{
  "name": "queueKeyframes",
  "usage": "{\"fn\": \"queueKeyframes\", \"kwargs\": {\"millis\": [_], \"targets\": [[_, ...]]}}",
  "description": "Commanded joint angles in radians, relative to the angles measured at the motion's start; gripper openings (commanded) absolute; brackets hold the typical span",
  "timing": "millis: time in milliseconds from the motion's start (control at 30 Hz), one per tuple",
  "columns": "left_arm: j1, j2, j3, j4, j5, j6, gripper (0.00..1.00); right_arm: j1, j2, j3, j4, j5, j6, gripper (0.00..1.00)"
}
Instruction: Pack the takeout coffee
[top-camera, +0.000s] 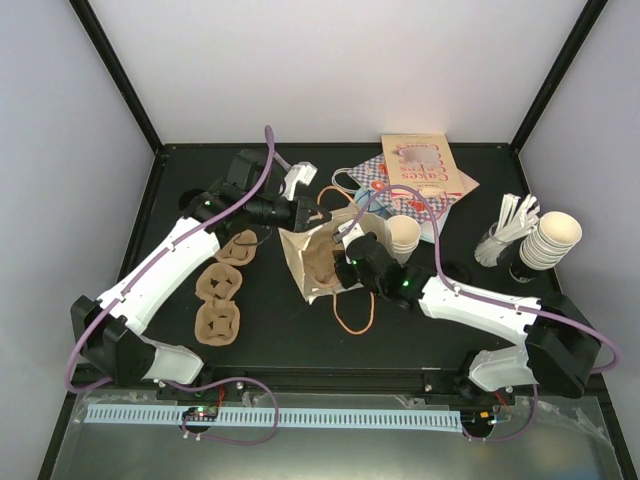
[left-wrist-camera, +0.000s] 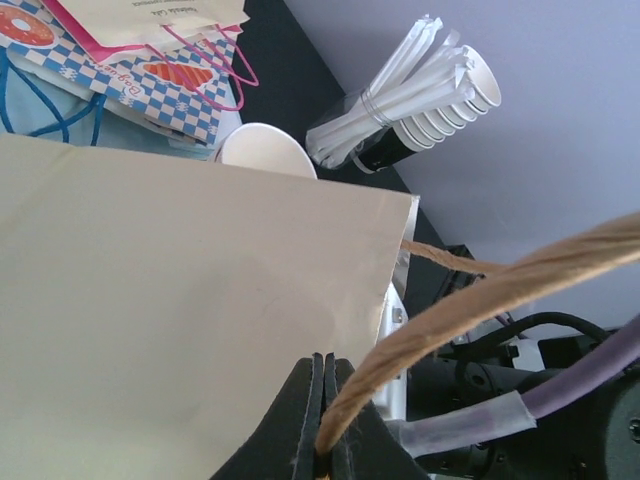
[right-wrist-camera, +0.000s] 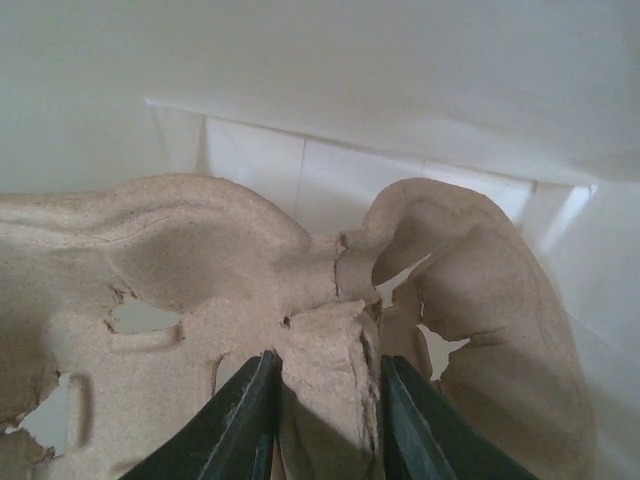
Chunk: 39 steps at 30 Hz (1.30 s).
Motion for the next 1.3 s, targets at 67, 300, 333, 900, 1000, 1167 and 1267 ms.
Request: {"fn": "queueKeyframes", "kwargs": {"millis": [67,300,333,900,1000,1167,1267], "targets": [[0.004,-0.043,-0.011,0.050,0.070,-0.040,0.01,0.005,0.009,0.022,0.032,0.100,0.037,0.31],[-0.001,-0.086,-0.053,0.094,0.103,-0.107,0.02,0.004,0.040,0.041,0.058,0.127,0.049,0.30],[-0.003,-0.090,-0.063,0.105,0.112,-0.122,0.02,0.004,0.044,0.044,0.059,0.126,0.048,0.30],[-0.086,-0.130,-0.164,0.222,0.140,-0.230,0.02,0.005,0.011,0.025,0.039,0.088,0.110,0.30],[-0.088,-0.139,-0.156,0.243,0.130,-0.249,0.02,0.006,0.019,-0.007,0.058,0.075,0.113,0.30],[-0.087,-0.145,-0.141,0.265,0.119,-0.278,0.02,0.032,0.022,-0.062,0.104,0.092,0.095,0.30],[-0.088,-0.145,-0.145,0.284,0.133,-0.300,0.02,0.043,0.036,-0.058,0.083,0.125,0.099,0.30]]}}
